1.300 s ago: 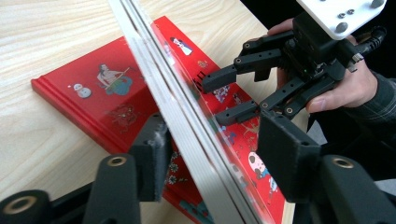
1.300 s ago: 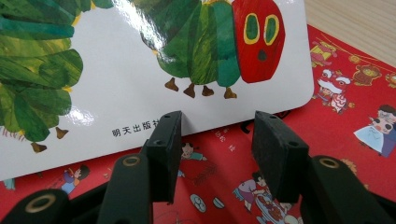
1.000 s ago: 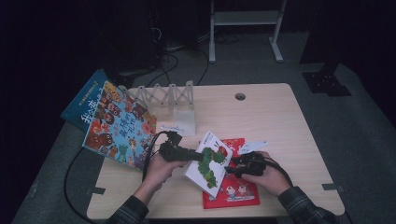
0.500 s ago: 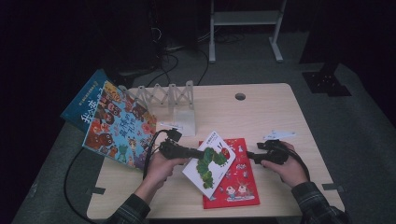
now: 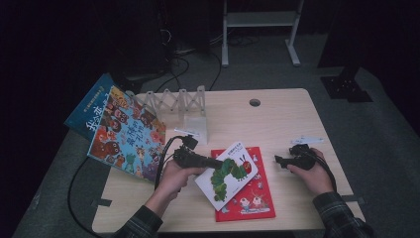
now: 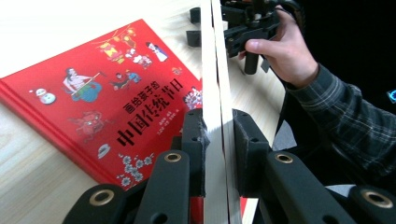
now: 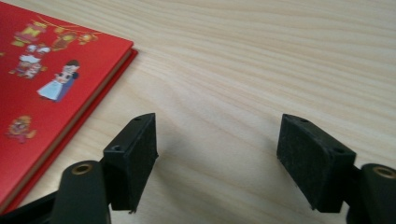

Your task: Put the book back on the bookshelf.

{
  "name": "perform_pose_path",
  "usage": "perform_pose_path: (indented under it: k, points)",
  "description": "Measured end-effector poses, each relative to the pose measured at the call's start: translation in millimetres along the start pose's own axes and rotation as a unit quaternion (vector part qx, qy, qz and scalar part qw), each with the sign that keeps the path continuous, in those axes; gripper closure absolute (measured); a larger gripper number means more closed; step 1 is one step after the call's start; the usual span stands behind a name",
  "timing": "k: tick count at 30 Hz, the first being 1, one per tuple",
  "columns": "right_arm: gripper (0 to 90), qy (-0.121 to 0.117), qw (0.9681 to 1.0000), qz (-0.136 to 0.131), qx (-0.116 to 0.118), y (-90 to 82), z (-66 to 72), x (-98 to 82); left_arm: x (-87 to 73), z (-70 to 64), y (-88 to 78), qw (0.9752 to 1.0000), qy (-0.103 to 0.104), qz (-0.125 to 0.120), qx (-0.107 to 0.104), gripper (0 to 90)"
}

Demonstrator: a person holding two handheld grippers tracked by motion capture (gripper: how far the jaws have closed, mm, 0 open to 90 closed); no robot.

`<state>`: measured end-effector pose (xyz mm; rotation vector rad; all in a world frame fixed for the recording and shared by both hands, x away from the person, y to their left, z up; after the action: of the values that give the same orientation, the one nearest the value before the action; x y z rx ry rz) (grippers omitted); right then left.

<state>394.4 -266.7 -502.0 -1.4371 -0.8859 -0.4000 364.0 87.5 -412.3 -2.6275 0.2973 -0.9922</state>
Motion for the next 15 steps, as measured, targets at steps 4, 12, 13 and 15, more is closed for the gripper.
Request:
perform_pose_path:
  k: [4,12,13,15]
  points:
    - [15.3,-0.016,0.9997,-0.011,-0.011,3.4,1.6,-2.5,1.9,-3.2,-0.9,0.9999,0.007,0.003,0.006,76.6]
    - [12.7,-0.012,0.9998,-0.008,-0.016,4.3,1.8,-2.4,8.4,-8.7,-8.2,0.9998,0.019,-0.010,0.005,76.6]
    - [12.6,-0.012,0.9998,-0.008,-0.016,4.3,1.8,-2.4,9.1,-9.2,-10.3,0.9997,0.020,-0.009,0.006,76.6]
    - [12.6,-0.012,0.9998,-0.008,-0.016,4.3,1.9,-2.4,10.1,-9.3,-13.1,0.9996,0.022,-0.014,0.007,76.6]
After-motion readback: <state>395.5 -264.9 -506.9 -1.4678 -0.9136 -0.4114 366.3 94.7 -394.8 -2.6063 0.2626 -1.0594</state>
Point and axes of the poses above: each handheld gripper's, and its own axes: y roughly forward along the jaws, x roughly out of its top, z roughly to its left, the point moved 3 cm from there along y, roughly forward along the jaws, and after that the axes turned 13 degrees about -x, right-handed, at the moved point
